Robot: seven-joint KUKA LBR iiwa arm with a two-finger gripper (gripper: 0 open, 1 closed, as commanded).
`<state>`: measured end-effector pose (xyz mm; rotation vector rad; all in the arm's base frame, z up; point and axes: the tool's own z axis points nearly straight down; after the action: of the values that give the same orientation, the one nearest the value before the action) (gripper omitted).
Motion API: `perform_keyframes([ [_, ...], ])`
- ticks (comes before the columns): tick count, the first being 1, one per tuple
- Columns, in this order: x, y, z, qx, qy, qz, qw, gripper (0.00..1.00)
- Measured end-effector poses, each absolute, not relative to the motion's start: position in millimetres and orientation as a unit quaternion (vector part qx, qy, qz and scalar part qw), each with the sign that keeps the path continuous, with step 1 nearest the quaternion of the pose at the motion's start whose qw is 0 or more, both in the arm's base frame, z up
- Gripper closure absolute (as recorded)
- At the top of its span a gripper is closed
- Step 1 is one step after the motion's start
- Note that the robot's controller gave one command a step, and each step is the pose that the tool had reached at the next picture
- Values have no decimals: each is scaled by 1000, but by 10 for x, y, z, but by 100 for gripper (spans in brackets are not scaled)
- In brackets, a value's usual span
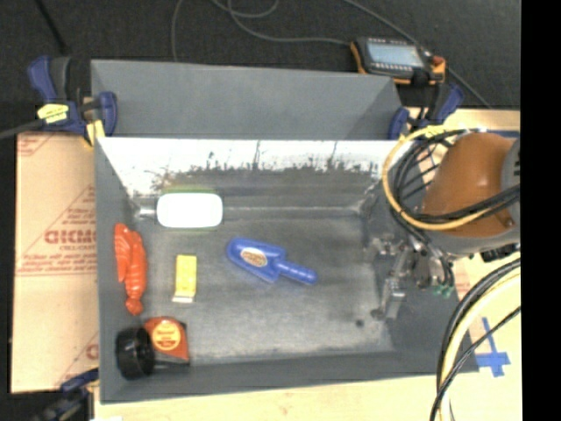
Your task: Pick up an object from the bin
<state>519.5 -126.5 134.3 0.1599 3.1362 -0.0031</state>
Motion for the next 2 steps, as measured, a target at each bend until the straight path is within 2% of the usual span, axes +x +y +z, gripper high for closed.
perform_keyframes([
  [1, 5549, -1120, 1803, 118, 993, 1, -1, 0],
  [2, 5508, -1067, 2048, 96, 995, -1, 6, 0],
])
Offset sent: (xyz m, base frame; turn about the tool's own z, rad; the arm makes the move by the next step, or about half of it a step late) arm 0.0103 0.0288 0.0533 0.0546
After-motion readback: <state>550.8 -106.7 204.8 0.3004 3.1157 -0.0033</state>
